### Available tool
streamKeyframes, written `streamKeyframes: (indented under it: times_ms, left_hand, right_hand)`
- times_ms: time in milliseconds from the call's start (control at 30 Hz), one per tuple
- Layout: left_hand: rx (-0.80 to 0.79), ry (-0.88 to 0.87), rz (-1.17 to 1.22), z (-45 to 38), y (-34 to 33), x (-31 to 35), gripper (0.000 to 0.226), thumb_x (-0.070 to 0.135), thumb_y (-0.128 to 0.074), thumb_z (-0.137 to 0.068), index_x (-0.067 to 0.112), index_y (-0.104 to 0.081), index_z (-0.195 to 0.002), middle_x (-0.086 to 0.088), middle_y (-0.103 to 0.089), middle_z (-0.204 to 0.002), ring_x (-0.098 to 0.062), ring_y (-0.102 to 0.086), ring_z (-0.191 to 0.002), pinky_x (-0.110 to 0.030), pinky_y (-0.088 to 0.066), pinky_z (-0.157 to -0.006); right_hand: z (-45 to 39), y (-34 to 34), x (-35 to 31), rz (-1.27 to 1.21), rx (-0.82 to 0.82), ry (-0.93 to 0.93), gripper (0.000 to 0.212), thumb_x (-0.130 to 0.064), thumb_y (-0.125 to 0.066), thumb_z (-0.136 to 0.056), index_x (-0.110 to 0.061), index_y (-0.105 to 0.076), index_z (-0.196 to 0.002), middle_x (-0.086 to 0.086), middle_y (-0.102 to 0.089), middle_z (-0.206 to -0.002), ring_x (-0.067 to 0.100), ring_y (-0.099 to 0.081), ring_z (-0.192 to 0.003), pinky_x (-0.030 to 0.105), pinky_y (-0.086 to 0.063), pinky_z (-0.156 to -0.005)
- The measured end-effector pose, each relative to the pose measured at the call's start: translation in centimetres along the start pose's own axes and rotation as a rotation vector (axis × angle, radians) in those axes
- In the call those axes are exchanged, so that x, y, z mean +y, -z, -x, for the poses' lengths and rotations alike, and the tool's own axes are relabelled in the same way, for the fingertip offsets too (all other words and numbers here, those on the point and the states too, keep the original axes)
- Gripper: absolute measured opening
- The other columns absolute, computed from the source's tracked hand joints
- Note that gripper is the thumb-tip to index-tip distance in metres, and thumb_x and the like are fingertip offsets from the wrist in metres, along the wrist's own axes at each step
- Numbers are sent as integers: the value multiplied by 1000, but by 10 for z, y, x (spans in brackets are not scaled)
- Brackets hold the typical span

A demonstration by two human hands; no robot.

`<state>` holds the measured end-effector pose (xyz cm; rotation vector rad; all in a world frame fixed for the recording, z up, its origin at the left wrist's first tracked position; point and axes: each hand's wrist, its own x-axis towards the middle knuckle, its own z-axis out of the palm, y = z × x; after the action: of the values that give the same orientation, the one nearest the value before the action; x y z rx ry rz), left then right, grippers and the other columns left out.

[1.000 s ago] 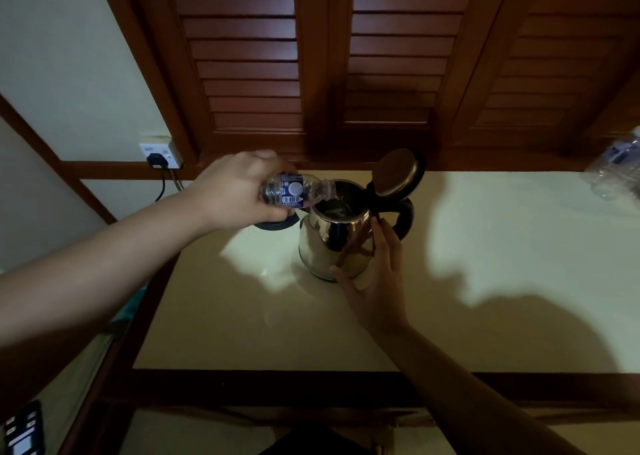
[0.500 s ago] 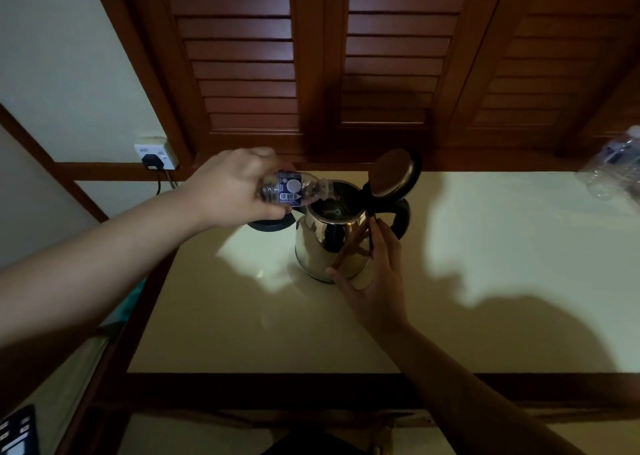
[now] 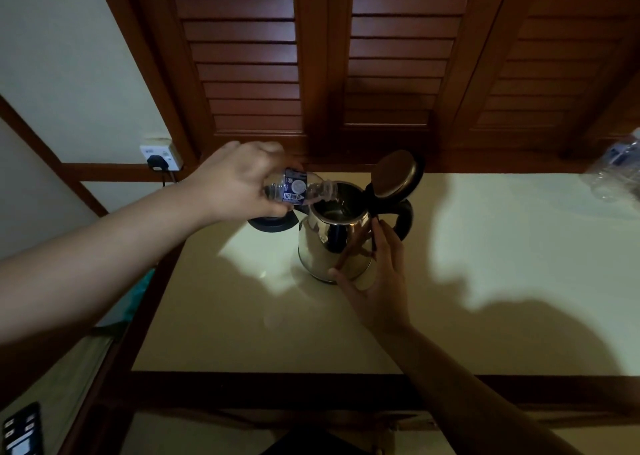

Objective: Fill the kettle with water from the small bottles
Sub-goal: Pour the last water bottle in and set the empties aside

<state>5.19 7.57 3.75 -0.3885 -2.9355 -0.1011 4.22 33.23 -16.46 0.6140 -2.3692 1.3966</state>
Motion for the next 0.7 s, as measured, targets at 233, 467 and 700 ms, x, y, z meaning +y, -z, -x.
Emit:
streamKeyframes:
  times_ms: [233, 467, 700]
  left_hand:
    - [2, -17, -11, -2, 0, 1, 64, 54, -71, -69, 27, -64, -126, 6, -63, -107, -22, -61, -105, -42, -47, -87]
    - [-20, -41, -110, -9, 7, 3, 69, 45, -82, -69, 33, -60, -133, 7, -62, -123, -22, -55, -120, -43, -40, -92]
    - [33, -207, -209, -11, 10, 9, 63, 37, -81, -62, 32, -65, -123, 8, -64, -114, -22, -60, -107, -39, -37, -79]
  right_hand:
    - [0, 2, -3, -4, -1, -18, 108, -38, -93, -81, -16, -30, -166, 7, -31, -166, 26, -36, -155, 47, -45, -120]
    - [0, 2, -2, -10, 0, -26, 109, -37, -94, -81, -20, -29, -167, 6, -30, -166, 27, -37, -154, 52, -47, -118]
    - [1, 2, -4, -6, -5, -40, 110, -35, -94, -80, -23, -28, -167, 4, -29, -166, 23, -35, -155, 48, -46, -120]
